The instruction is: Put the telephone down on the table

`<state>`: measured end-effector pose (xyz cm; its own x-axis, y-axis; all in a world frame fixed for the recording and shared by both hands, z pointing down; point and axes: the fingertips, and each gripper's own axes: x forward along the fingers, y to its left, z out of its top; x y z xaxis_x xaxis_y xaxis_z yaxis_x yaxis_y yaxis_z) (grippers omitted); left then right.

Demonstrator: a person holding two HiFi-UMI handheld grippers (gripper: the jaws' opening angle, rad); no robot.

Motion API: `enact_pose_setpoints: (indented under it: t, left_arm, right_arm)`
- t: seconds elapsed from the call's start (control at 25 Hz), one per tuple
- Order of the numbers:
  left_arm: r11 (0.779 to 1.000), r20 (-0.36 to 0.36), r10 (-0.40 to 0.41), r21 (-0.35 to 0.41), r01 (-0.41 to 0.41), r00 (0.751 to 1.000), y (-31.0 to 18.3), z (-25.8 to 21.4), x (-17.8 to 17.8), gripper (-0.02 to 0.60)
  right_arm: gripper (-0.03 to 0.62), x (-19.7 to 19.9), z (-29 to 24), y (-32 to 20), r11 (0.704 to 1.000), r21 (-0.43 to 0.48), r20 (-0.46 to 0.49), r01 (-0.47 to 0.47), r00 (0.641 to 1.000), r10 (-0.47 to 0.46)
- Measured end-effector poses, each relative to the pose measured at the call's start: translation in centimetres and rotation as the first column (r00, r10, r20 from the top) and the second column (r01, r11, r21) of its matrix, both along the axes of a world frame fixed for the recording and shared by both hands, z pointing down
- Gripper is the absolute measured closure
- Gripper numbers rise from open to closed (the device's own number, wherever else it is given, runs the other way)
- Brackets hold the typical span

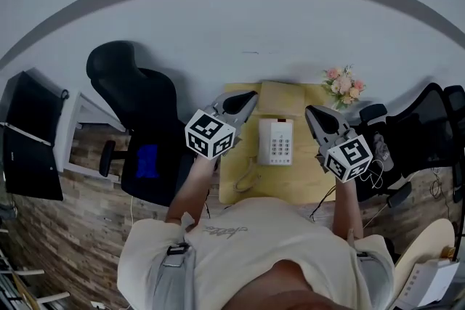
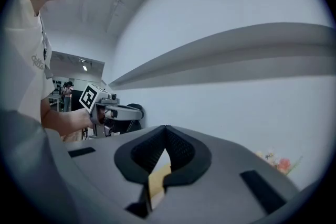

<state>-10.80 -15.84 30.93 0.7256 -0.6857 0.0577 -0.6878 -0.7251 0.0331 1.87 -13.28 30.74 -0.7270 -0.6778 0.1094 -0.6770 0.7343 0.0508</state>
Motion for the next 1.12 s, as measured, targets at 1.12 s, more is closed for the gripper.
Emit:
enact_pose_setpoints:
  t: [1.12]
  left_arm:
    - [0.983,-0.044,-0.158,0.087,0.161,0.986,3.0,-2.9,-4.3,0.563]
  right_arm:
    - [0.591,3.4,-3.7,1.7,0.986,0.098,0.07,-0.134,0.989,0.128]
